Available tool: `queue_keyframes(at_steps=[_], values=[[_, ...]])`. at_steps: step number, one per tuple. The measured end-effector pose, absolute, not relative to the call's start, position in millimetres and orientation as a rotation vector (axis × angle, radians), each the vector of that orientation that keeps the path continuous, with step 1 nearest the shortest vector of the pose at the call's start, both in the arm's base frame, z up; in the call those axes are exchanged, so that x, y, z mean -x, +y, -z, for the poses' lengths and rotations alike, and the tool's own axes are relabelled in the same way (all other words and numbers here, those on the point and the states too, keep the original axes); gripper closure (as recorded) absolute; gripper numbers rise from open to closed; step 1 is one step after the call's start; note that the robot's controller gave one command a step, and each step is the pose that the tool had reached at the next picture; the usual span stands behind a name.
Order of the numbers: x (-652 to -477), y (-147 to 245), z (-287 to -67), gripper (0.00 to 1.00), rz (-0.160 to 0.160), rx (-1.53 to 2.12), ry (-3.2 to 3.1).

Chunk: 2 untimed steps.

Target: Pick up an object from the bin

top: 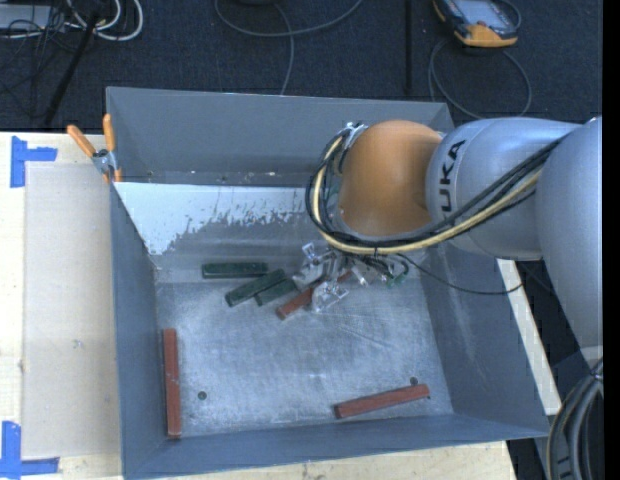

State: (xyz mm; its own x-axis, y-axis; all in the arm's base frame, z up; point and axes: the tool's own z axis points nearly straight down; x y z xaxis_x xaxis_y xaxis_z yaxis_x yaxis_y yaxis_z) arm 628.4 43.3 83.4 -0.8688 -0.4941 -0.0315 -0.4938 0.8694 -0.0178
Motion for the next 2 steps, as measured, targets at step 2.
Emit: queue_keyframes(at_steps=[2], values=[[-604.1, 51, -275, 1.0, 0.002, 0.776, 3.033]])
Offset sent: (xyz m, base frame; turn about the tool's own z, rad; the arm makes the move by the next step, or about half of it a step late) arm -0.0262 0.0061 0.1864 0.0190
